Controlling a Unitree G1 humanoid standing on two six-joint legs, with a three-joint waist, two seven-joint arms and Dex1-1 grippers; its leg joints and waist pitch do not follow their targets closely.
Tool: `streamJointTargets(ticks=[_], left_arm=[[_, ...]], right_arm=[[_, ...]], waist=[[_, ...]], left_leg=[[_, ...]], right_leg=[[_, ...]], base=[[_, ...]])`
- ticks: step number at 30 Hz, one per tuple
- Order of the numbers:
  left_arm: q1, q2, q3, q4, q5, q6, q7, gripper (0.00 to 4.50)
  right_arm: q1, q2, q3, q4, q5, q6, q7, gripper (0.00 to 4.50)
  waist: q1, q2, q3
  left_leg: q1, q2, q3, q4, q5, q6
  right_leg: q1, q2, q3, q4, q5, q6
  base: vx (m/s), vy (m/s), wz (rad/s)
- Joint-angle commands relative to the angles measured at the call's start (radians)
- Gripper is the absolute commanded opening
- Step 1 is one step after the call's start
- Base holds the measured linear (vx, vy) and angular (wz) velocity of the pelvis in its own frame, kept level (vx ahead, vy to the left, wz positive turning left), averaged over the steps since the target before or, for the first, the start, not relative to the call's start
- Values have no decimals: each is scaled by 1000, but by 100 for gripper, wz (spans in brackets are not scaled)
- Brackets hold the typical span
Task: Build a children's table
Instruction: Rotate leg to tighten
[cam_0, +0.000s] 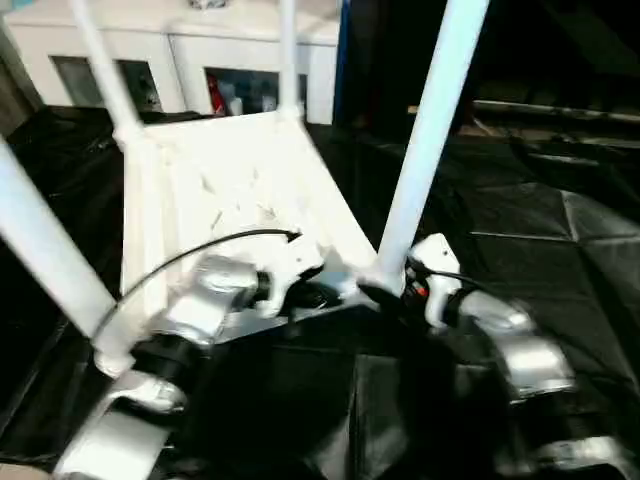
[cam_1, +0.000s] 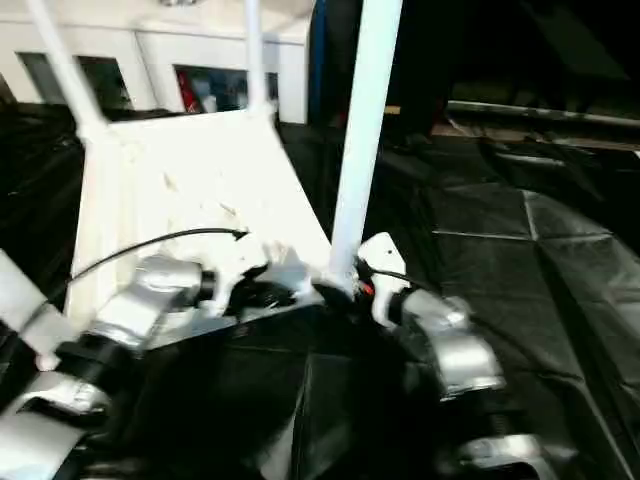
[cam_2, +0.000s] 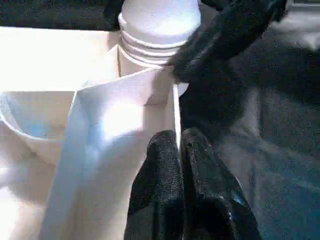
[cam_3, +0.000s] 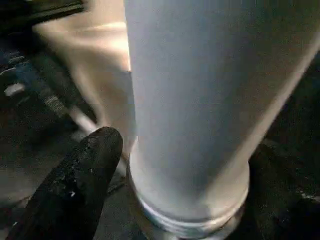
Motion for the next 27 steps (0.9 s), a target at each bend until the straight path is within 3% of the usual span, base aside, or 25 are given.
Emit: streamJointTargets(ticks=[1, 4, 7, 9, 13, 14, 20, 23, 25, 27], left_arm=[[30, -2, -54, 25, 17, 6, -47, 0], [33, 30, -48, 9, -3, 30, -104, 0], [34, 44, -47, -1, -14, 41, -123, 0], [35, 46, -47, -4, -16, 42, -124, 0], [39, 51, -44, -10, -22, 46, -132, 0], [40, 52, -43, -12, -23, 48, -131, 0], [47, 51, -40, -25, -26, 52, -112, 0], [45, 14, -26, -18, -15, 56, -21, 0], [43, -21, -24, -10, 4, 60, 56, 0], [41, -53, -28, -1, 18, 60, 113, 0]], right_arm=[[-15, 0, 35, -18, 17, 0, 60, 378], [-31, -39, 40, -4, 23, 17, 127, 378], [-38, -49, 39, -2, 34, 30, 159, 378], [-38, -50, 39, -4, 39, 35, 164, 345], [-32, -49, 54, -7, 41, 44, 188, 340], [-32, -48, 56, -6, 42, 45, 191, 319], [-26, -38, 54, 2, 49, 51, 184, 289], [-6, -7, 43, 22, 25, 67, 91, 276], [-4, 44, 15, 65, -9, 63, -59, 273], [-3, 95, -13, 93, -28, 66, -192, 270]], waist=[[1, -11, -43], [6, -10, -41], [9, -10, -39], [10, -11, -39], [14, -18, -42], [15, -18, -42], [15, -17, -41], [15, -18, -39], [12, -12, -33], [6, -15, -27]], left_leg=[[-1, 18, 7, -47, -105, 134], [4, 21, 7, -48, -118, 124], [8, 23, 7, -52, -163, 93], [8, 23, 7, -51, -153, 88], [6, 20, 8, -47, -101, 102], [6, 20, 9, -45, -97, 107], [7, 21, 9, -46, -110, 102], [7, 20, 9, -47, -119, 95], [11, 21, 8, -54, -172, 66], [11, 19, 4, -62, -258, 11]], right_leg=[[41, -37, 30, -51, 47, -282], [41, -36, 30, -50, 24, -292], [40, -38, 32, -53, -41, -284], [40, -37, 33, -51, -21, -286], [45, -37, 33, -43, 43, -296], [44, -37, 33, -43, 52, -298], [44, -38, 32, -44, 28, -298], [44, -38, 33, -45, 14, -295], [38, -39, 34, -57, -79, -278], [34, -42, 35, -74, -270, -223]], base=[[0, 0, 0], [0, 0, 0], [0, 0, 0], [0, 0, 0], [0, 0, 0], [0, 0, 0], [0, 0, 0], [0, 0, 0], [0, 0, 0], [-26, -3, -1]])
